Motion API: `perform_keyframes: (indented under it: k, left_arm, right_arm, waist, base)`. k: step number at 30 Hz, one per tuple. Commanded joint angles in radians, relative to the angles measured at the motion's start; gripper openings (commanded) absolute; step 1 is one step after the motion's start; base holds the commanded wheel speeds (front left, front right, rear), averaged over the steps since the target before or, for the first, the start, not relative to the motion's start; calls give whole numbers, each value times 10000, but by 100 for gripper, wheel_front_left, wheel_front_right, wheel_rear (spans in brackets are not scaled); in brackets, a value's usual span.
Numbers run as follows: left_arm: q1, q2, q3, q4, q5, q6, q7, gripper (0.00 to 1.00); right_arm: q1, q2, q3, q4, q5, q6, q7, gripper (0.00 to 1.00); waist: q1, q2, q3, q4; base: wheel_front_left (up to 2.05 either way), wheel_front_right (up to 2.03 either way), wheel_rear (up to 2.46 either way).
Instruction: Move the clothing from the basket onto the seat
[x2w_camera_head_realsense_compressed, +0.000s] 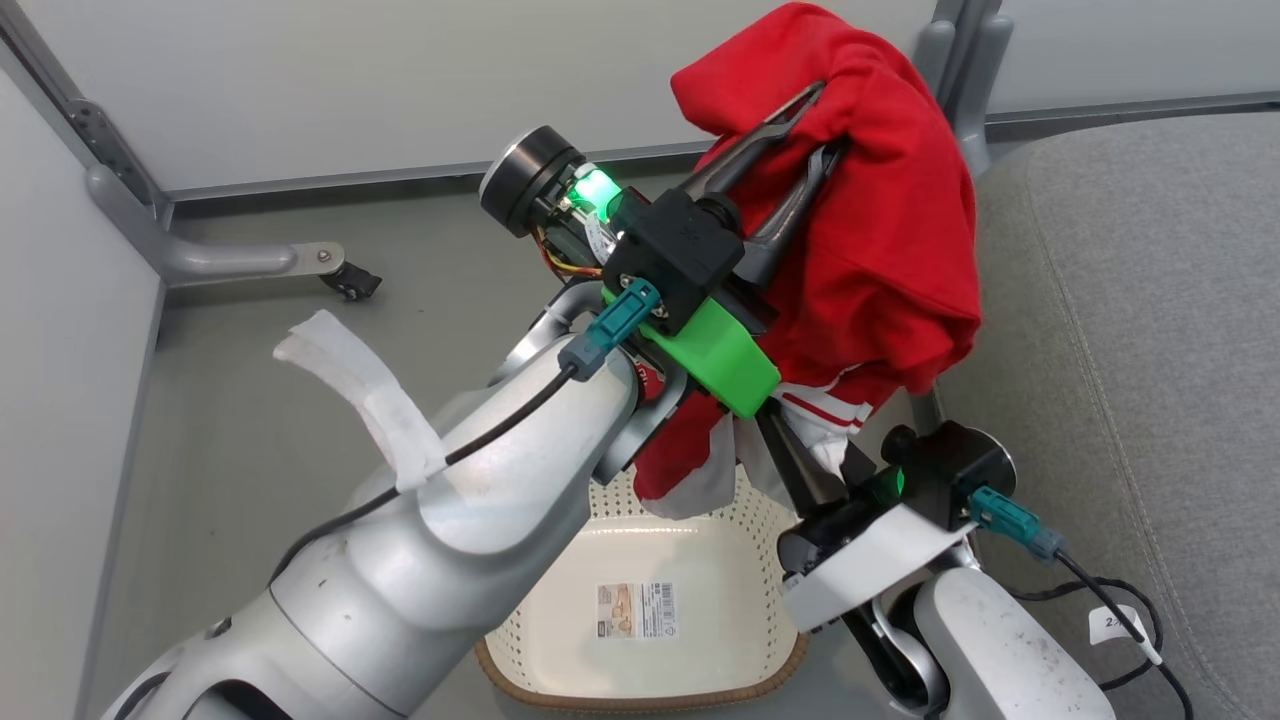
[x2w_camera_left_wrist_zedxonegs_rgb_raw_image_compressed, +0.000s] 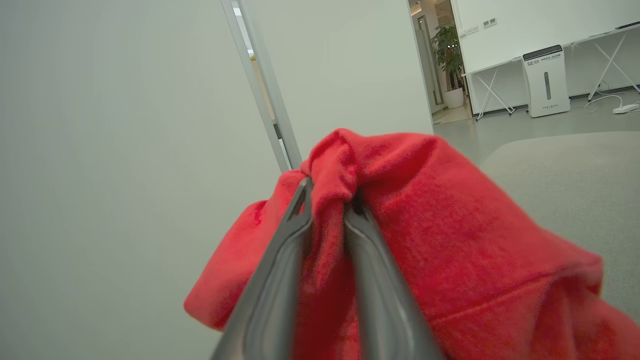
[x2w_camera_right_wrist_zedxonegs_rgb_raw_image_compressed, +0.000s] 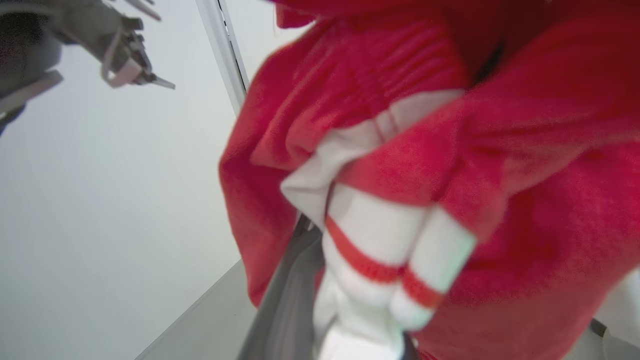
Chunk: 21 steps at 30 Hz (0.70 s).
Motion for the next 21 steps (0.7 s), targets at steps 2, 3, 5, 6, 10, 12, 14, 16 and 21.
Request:
perform_keyframes:
  k: [2,3,5,6,10,12,14,16,21]
  left_arm:
    - [180,-3,79,60,140,-7,-34,100]
    - [208,-3,92,90,167,-13,-34,100]
    - [233,-3,120,125,201,-34,-34,100]
    - [251,-3,134,140,240,-46,-34,100]
    - [311,-2,179,146,289,-73,-34,100]
    - [332,-2,209,123,329,-77,-34,100]
    - [370,-2,242,114,347,-95,-34,100]
    - [418,-2,275,117,393,-107,-34,100]
    - [551,-2,356,128,457,-119,-34,100]
  right_arm:
    - [88,-36,29,-177,-66,-3,-49,0]
    - [98,-36,36,-213,-76,-3,-49,0]
    - [87,-33,36,-299,-114,-3,-49,0]
    - [95,-34,35,-329,-126,-3,-49,0]
    - [133,-28,-27,-460,-142,-3,-51,0]
    - [151,-30,-72,-500,-160,-3,-51,0]
    - [155,-30,-106,-525,-172,-3,-51,0]
    - [145,-30,-138,-529,-199,-3,-51,0]
    - [87,-31,-204,-556,-272,-3,-51,0]
  waist:
    - [0,0,12,-76]
    - [0,0,14,-92]
    - [0,0,19,-120]
    - [0,0,18,-132]
    - [0,0,14,-148]
    - [0,0,19,-147]
    - [0,0,27,-148]
    - [0,0,41,-145]
    - [0,0,77,-166]
  base:
    - [0,0,0]
    - [0,0,0]
    - [0,0,0]
    - [0,0,0]
    - [0,0,0]
    - [0,0,0]
    - [0,0,0]
    - [0,0,0]
    - [0,0,0]
